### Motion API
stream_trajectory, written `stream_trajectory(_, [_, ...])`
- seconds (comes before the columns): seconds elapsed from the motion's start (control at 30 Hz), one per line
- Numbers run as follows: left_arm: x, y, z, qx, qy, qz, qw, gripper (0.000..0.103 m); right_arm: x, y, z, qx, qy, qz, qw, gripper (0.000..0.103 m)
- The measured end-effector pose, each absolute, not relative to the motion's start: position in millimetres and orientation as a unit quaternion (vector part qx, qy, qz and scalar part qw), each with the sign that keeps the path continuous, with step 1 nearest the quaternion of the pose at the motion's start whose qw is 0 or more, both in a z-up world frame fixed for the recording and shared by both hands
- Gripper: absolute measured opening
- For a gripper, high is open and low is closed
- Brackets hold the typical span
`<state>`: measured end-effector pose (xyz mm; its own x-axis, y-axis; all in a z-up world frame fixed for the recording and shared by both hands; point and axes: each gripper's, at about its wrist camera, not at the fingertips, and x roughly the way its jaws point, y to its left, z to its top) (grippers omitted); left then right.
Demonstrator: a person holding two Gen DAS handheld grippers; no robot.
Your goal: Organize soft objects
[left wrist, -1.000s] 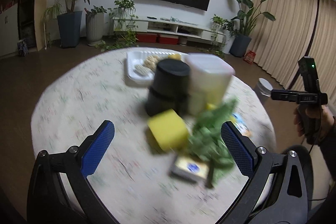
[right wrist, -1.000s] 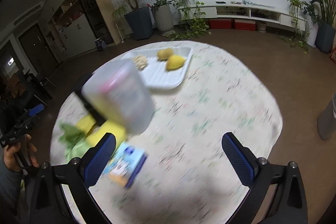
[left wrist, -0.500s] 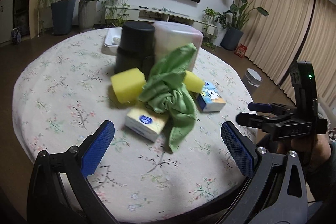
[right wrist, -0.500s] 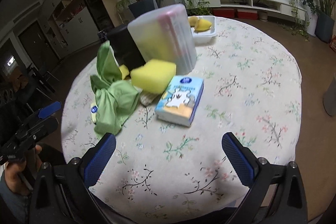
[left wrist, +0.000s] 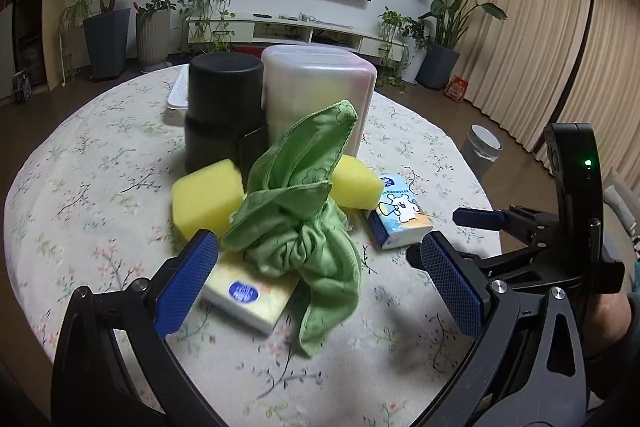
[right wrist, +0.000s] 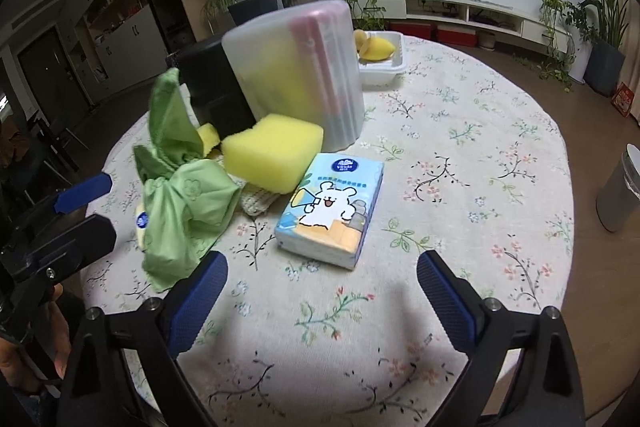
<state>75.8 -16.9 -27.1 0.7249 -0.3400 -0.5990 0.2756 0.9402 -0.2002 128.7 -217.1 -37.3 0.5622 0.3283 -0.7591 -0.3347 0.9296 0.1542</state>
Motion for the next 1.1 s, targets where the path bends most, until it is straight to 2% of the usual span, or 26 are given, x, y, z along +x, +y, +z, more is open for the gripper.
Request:
stream_trajectory(0.67, [113.6,-20.3,-50.6,-0.054,0.382,-0.142,0.912,0.102,158.5,-204.7,-55.8,-0.018,0.438,0.183,0.88,0.088])
stream_trajectory(0.77, [114.7,-19.9,-51.7,-0.052,0.382,-0.134,0.913,0.101,158.6,-202.4,-55.5,-0.027,0.433,0.183,0.882,0.082])
stream_trajectory(0.83, [114.1,-19.9,-51.0,-0.05,0.38,-0.132,0.914,0.1,158.0,-200.8,-55.6,-0.032,0.431,0.186,0.882,0.072])
stream_trajectory(0.9, [113.4,-20.9,-49.9,-0.047,0.377,-0.13,0.916,0.089,158.0,-199.1,-55.5,-0.038,0.429,0.189,0.883,0.066])
stream_trajectory(0.93, [113.4,-21.4,-50.4,-0.046,0.379,-0.13,0.915,0.077,157.2,-198.1,-55.6,-0.042,0.427,0.188,0.883,0.065])
stream_trajectory(0.97, [113.6,-21.4,-50.9,-0.046,0.381,-0.13,0.914,0.071,157.2,-197.8,-55.7,-0.043,0.427,0.188,0.883,0.065])
stream_trajectory(1.1, [111.5,-20.8,-51.8,-0.05,0.38,-0.138,0.913,0.056,155.1,-198.2,-55.2,-0.043,0.426,0.191,0.883,0.064])
